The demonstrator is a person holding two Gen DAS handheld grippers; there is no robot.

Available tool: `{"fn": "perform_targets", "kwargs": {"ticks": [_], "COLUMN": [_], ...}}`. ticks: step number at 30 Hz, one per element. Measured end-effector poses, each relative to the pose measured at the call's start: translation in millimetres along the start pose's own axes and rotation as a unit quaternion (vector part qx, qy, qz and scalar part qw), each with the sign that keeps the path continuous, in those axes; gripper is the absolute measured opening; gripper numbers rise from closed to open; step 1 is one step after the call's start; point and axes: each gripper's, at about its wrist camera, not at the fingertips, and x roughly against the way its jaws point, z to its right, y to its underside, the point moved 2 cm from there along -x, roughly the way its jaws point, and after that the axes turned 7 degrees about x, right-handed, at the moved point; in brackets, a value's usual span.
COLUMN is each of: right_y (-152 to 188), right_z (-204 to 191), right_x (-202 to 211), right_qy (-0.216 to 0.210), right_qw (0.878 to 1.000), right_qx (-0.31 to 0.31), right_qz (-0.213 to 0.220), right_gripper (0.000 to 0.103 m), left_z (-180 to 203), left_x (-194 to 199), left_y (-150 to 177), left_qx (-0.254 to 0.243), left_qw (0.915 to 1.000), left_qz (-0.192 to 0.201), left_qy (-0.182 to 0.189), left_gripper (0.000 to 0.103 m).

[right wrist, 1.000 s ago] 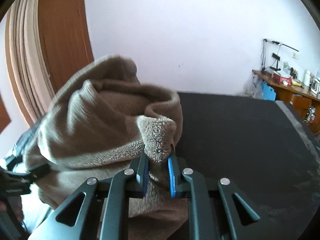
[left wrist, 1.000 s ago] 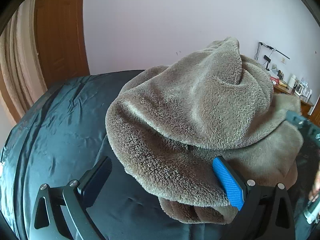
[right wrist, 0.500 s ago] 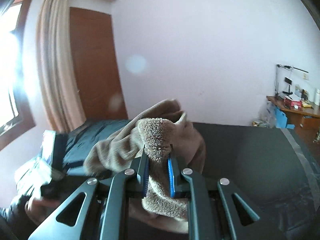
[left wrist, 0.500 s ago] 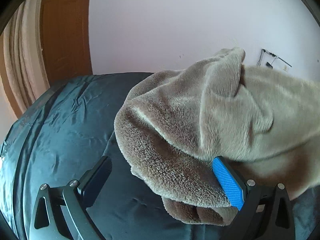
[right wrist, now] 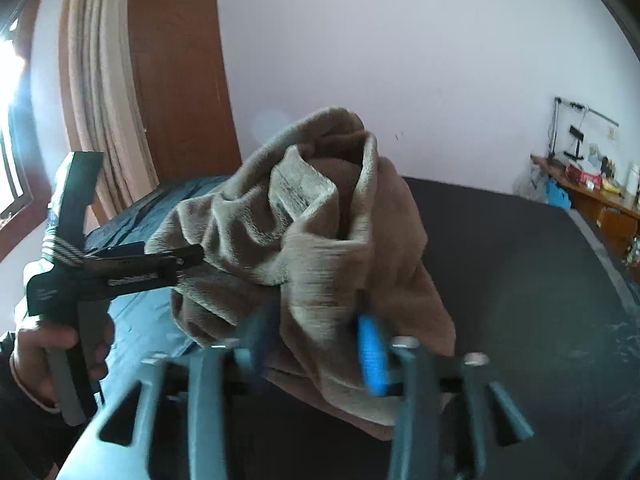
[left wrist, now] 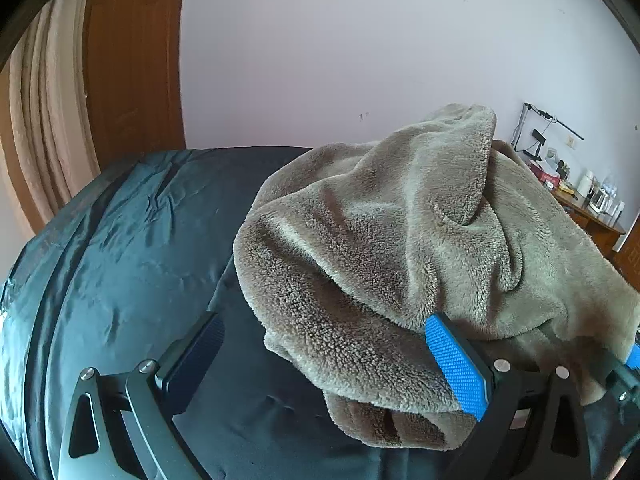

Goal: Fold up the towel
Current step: 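Lift the blanket edge with the right gripper while the left gripper approaches the blanket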

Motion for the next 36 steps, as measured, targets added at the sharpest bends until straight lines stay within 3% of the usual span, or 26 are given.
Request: {"fn": "perform_targets", "kwargs": {"ticks": [9, 10, 12, 14, 16, 20, 25, 28, 31, 34, 36], "right_y": [-3.8, -4.6, -5.0, -6.0, -9.4, -29.8, -56.1, -66.8, -74.8, -81.3, -82.4], "right_z": [6.5, 9.5, 15.2, 18.8, 17.8, 6.3, -1.5, -2.2, -3.4, -2.4, 1.7], "right_x": [-25.2, -29.1, -43.2, -52.9, -50.0, -12.5, 42.1, 75.1, 110.7, 134.7, 154.3], "right_qy": [0.027, 0.026, 0.027, 0.034, 0.05, 0.126, 0.178, 0.208, 0.237, 0.258, 0.276], "right_qw": [1.0, 1.0, 0.999, 0.998, 0.998, 0.991, 0.974, 0.961, 0.944, 0.93, 0.92], "right_qx": [-0.01, -0.013, -0.025, -0.033, -0.03, 0.011, 0.03, 0.031, 0.03, 0.027, 0.02], "right_qz": [0.006, 0.002, -0.021, -0.034, -0.025, 0.045, 0.135, 0.182, 0.228, 0.259, 0.279], "right_gripper": [0.065, 0.061, 0.025, 0.015, 0.011, 0.009, 0.009, 0.009, 0.009, 0.009, 0.009], "left_z": [3.2, 3.0, 4.2, 3.2, 2.2, -1.7, -6.5, -5.7, -2.2, 5.2, 7.7], "left_x": [0.0, -0.3, -0.4, -1.2, -1.8, -5.1, -7.0, -4.8, -0.3, 6.1, 10.6], "left_y": [-1.5, -1.6, -1.2, -1.7, -2.5, -6.2, -9.2, -9.5, -10.2, -7.9, -7.6], "left_qx": [-0.009, -0.01, -0.01, -0.008, -0.006, -0.006, -0.006, -0.002, -0.002, -0.016, -0.018], "left_qw": [0.9999, 0.9999, 0.9999, 1.0, 1.0, 1.0, 1.0, 0.9999, 0.999, 0.9988, 0.9974], "left_qz": [-0.002, -0.002, -0.003, -0.004, -0.005, -0.004, -0.003, 0.0, 0.002, 0.009, 0.01], "left_qy": [0.006, 0.006, 0.004, 0.003, 0.002, 0.003, 0.008, 0.015, 0.045, 0.045, 0.068], "left_gripper": [0.103, 0.103, 0.103, 0.103, 0.103, 0.103, 0.103, 0.103, 0.103, 0.103, 0.103]}}
